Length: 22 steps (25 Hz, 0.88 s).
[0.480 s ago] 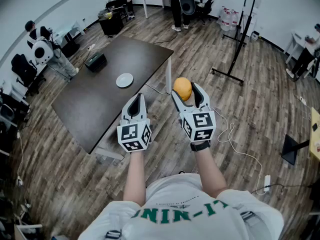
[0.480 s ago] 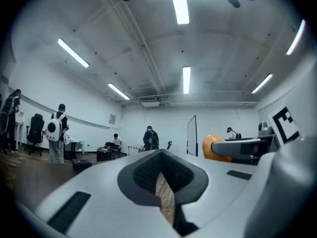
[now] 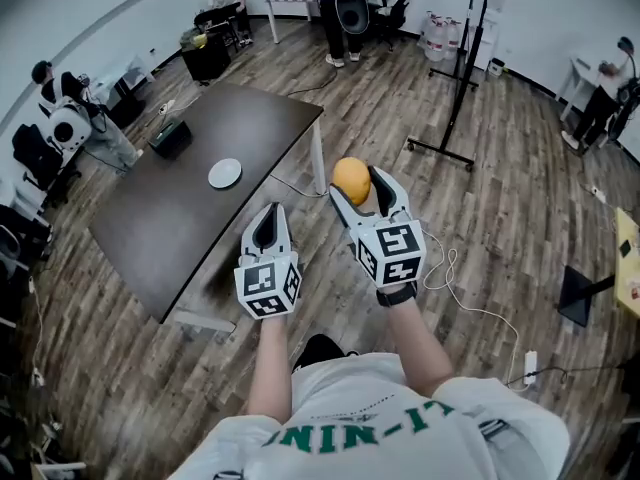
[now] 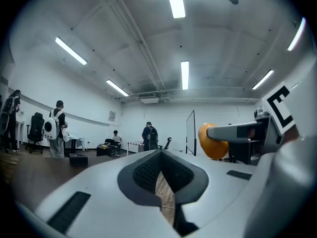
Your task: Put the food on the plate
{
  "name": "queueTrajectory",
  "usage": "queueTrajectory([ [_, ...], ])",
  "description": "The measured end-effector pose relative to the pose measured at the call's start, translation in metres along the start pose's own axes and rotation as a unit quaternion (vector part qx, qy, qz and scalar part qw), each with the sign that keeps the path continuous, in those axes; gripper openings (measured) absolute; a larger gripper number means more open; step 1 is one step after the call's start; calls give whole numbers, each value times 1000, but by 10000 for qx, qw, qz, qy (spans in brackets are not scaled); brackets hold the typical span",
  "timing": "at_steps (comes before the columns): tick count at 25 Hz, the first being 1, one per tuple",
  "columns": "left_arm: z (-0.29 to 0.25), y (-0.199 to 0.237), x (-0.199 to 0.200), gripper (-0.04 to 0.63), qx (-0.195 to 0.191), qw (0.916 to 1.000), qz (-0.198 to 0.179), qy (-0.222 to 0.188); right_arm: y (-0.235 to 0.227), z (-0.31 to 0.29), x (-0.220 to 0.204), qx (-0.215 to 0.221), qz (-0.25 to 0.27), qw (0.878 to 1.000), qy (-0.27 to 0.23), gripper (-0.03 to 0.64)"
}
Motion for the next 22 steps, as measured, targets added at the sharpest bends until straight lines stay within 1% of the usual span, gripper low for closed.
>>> queueTrajectory([
  [2, -2, -3, -15, 12, 86, 9999, 29, 126, -6, 0, -8, 40, -29, 10000, 25, 325],
  [5, -17, 2, -22, 12, 149, 9997, 41, 179, -11, -12, -23, 73, -265, 9996, -55, 325],
  [8, -43, 16, -24, 12, 184, 9996, 24, 212, -13, -40, -37, 155, -475, 9988, -14, 325],
  [10, -66, 26, -27, 12, 196, 9995, 46, 238, -16, -64, -43, 242, -491, 9985, 44, 325],
  [14, -125, 44, -29, 12, 148, 9995, 141, 242, -26, -124, -46, 625, -500, 9966, 194, 327],
  [17, -178, 62, -26, 12, 164, 9991, 263, 277, -42, -175, -42, 697, -464, 9959, 348, 327],
  [20, -228, 91, -17, 12, 258, 9991, 279, 212, -53, -234, -33, 824, -419, 9954, 245, 327],
  [22, -262, 118, -11, 12, 343, 9988, 267, 206, -57, -276, -33, 919, -454, 9943, 280, 327],
])
Point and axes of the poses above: the fingertips, and each gripper's own axes: z backward along the fingers, y to its left, x out of its top, the point moved 2 cm from there along z, backward along the fingers, and after that the axes turned 14 degrees about x, right-handed, at the moved point
